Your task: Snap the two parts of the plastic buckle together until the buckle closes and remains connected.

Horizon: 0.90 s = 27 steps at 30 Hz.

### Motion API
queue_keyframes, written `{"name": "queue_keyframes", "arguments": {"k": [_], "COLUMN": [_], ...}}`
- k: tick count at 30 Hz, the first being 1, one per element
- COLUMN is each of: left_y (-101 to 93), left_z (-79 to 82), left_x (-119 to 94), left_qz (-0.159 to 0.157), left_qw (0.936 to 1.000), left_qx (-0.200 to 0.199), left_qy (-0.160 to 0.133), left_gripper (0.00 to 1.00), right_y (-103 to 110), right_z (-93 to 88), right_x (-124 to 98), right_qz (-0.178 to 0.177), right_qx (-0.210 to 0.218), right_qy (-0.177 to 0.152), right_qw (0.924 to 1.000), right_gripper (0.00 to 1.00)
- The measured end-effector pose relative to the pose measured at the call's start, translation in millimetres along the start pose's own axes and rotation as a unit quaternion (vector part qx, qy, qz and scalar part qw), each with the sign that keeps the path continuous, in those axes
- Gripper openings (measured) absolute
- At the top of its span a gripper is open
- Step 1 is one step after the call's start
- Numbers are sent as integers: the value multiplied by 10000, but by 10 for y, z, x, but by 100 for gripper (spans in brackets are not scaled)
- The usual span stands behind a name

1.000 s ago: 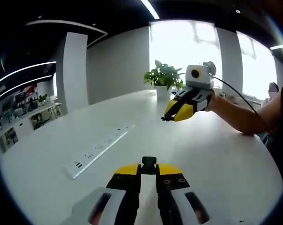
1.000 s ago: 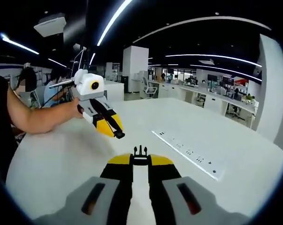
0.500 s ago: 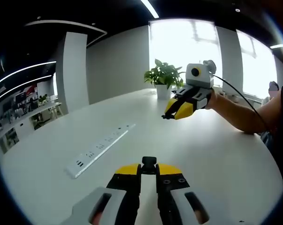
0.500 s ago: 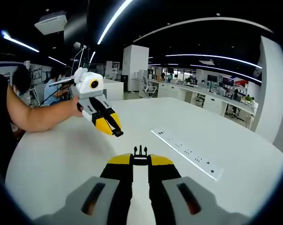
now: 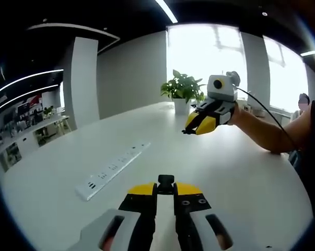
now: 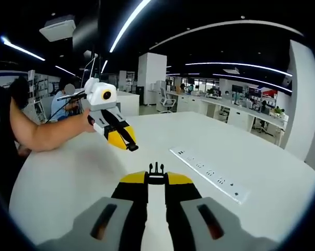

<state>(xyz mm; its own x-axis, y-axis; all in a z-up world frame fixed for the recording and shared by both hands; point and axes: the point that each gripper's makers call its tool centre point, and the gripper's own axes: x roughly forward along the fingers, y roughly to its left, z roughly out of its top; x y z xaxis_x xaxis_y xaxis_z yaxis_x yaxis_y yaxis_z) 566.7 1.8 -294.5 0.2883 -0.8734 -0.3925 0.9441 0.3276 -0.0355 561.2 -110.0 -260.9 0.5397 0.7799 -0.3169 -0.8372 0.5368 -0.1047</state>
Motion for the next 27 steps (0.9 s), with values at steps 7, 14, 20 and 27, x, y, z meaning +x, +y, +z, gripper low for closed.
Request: {"name": "queue_keyframes", "arguments": {"k": [7,14,20,27], "left_y": [-26,-35,-59,-79], "left_z": [16,-10,-23,-50], "left_x": [-14,6,9,18], "left_qz": [1,-43,-107,-142], "left_qw": [10000,10000,9999,9999], "left_qx": [24,20,28,10], "left_qy": [-3,42,45,76], "left_gripper": [10,10,10,10], "right_y": [-29,-40,-36,-8], "right_z": [20,-2,-5,-38], "right_x": [-26,-21,-23,3], "right_qz": [-62,-60,-49,-9], "right_qx": [-26,-25,-3,16], "right_qy": [-36,-12,-19,32], "right_qw": [10000,10000,10000,10000], "right_gripper": [10,10,10,10]}}
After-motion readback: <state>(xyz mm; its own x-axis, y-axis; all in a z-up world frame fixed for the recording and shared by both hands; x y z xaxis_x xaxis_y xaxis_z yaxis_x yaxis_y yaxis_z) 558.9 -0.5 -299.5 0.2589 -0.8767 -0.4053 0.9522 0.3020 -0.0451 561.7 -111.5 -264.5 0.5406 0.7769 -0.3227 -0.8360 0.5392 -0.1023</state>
